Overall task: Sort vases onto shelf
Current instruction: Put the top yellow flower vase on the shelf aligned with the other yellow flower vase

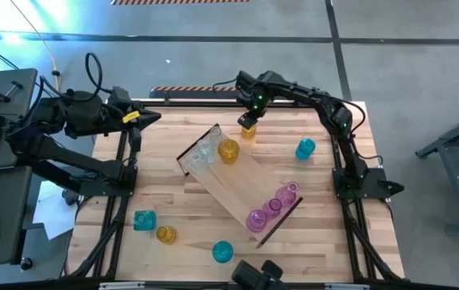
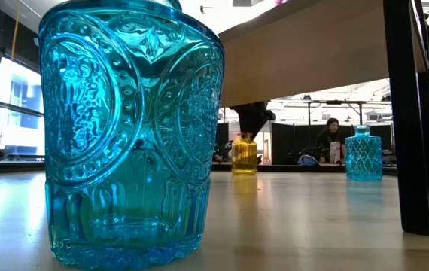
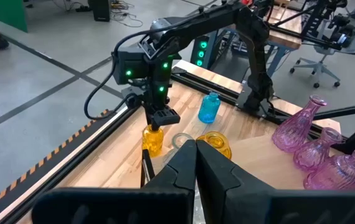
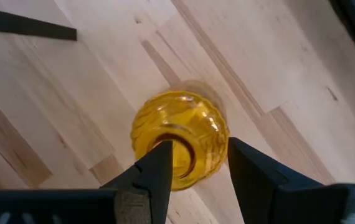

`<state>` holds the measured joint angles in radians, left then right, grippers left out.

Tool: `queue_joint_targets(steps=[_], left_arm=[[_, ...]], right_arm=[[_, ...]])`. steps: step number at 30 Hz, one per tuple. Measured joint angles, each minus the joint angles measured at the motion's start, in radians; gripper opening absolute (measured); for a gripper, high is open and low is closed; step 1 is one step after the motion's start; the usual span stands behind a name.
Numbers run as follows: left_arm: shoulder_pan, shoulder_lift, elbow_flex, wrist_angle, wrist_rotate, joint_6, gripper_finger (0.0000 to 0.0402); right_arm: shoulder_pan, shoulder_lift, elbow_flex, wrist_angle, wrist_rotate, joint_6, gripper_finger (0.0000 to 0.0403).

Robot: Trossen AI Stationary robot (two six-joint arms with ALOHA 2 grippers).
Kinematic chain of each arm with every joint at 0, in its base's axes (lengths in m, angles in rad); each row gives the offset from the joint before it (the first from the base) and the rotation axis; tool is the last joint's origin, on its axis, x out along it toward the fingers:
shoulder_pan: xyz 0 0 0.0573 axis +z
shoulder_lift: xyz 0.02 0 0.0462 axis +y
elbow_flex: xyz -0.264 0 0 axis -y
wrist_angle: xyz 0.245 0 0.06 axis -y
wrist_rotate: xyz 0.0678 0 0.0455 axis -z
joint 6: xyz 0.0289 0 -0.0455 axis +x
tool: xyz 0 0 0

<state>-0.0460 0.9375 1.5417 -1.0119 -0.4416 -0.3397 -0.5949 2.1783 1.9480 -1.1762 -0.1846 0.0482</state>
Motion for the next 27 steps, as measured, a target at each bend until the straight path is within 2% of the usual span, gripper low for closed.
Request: queue_joint_targets(steps=[13,16,22,27], left_arm=[[0.0,0.0,0.0,0.0,0.001,-0.001,0.0],[0.0,0.0,0.0,0.0,0.001,-0.001,0.0],[0.0,0.0,0.0,0.0,0.001,0.0,0.0],[0.0,0.0,0.0,0.0,0.002,0.0,0.0]], right_arm=[[0.0,0.023,0.002,-0.011,-0.011,0.0,0.0132],[0.0,0.023,0.002,-0.014,-0.007,-0.002,0.0108],[0.0,0.023,0.004,-0.029,-0.006,-0.028,0.0015],[0.004,0.024,0.003,-0.064,-0.007,-0.024,0.0021]])
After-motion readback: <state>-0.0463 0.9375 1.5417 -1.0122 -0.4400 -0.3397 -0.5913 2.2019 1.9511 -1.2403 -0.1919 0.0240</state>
